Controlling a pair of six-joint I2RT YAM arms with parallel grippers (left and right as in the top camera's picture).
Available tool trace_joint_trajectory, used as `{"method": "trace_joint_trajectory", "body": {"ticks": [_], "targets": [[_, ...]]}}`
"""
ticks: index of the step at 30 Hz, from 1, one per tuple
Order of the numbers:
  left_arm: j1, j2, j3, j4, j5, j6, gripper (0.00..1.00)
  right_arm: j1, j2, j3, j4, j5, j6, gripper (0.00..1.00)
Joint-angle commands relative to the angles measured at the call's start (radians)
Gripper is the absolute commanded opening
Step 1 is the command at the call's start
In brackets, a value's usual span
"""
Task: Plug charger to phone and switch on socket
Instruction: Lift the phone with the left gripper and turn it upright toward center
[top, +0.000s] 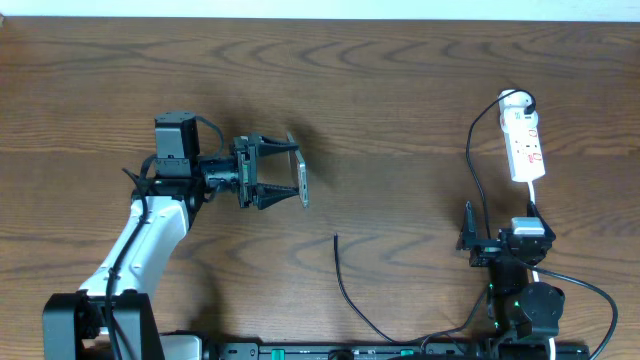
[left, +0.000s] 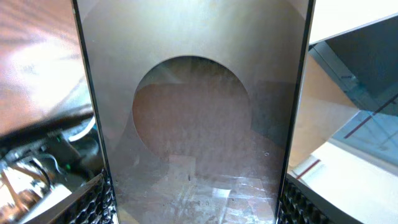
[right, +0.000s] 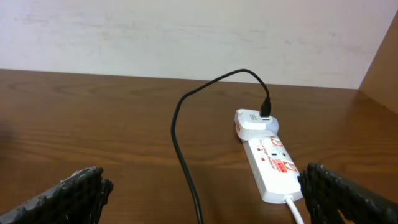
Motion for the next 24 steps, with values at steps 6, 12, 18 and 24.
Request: {"method": "trace_joint_trajectory", "body": {"ticks": [6, 12, 18, 24], "targets": [[0.000, -0.019, 0.031, 0.006, 0.127, -0.107, 0.07, -0.008, -0.004, -0.002, -0.004, 0.008, 0.009, 0.99], [0.000, -0.019, 0.031, 0.006, 0.149, -0.117, 0.07, -0.008, -0.004, -0.002, -0.004, 0.008, 0.009, 0.99], [0.000, -0.019, 0.031, 0.006, 0.174, -0.164, 0.08, -0.008, -0.004, -0.002, -0.004, 0.008, 0.009, 0.99], [0.000, -0.019, 0.031, 0.006, 0.174, -0.199, 0.07, -0.008, -0.004, -0.002, -0.004, 0.008, 0.009, 0.99]]}}
